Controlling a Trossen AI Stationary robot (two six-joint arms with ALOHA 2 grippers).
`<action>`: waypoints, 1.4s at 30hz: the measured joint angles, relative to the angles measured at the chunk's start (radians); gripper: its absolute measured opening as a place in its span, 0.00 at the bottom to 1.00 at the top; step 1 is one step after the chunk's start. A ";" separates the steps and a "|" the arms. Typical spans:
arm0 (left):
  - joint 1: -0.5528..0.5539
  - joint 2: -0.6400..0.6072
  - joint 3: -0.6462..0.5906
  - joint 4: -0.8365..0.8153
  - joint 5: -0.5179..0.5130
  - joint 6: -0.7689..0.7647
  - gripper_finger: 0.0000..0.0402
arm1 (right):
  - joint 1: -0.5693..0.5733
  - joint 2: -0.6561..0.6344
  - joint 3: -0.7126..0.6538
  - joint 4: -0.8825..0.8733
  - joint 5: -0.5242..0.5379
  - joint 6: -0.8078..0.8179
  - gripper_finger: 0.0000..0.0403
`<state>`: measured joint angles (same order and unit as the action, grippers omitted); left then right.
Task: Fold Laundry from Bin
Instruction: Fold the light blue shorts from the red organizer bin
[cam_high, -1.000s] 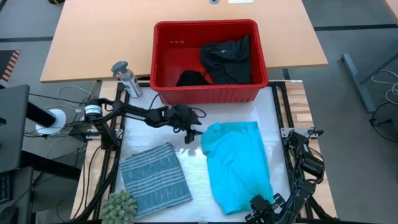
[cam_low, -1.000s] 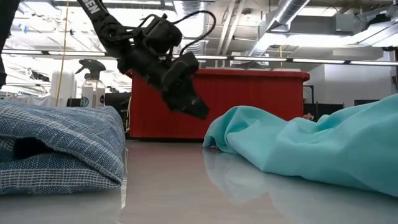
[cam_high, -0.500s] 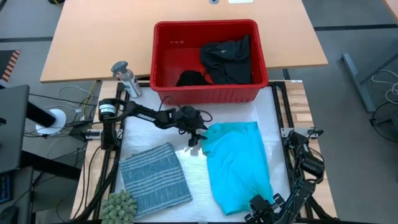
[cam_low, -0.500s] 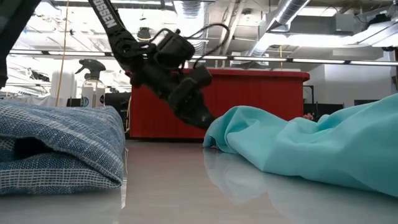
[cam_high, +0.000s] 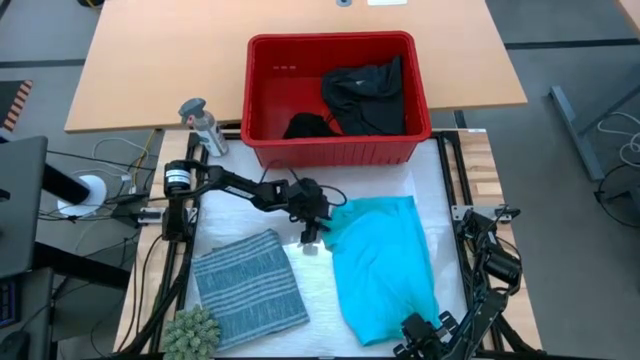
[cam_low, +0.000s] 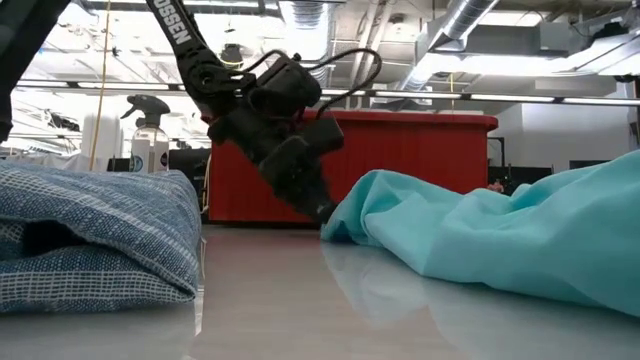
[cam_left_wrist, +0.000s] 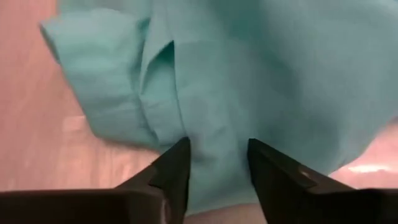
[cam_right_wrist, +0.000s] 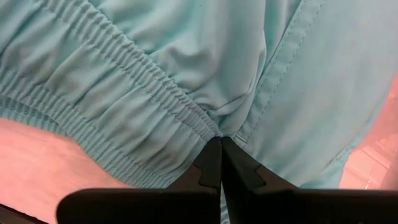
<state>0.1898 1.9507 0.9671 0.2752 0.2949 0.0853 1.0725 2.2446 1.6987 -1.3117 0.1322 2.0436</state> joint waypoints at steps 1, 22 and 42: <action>0.000 -0.001 0.002 0.008 -0.016 -0.010 0.32 | 0.000 0.000 0.000 0.000 0.000 -0.001 0.08; 0.059 -0.143 0.085 0.034 -0.308 0.022 0.00 | 0.000 0.001 0.000 0.007 -0.001 -0.062 0.08; 0.128 -0.124 0.089 -0.198 -0.208 -0.085 0.25 | 0.002 0.000 -0.001 0.021 -0.002 -0.088 0.08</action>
<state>0.3178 1.8266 1.0562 0.0769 0.0867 0.0001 1.0744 2.2448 1.6978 -1.2911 0.1303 1.9553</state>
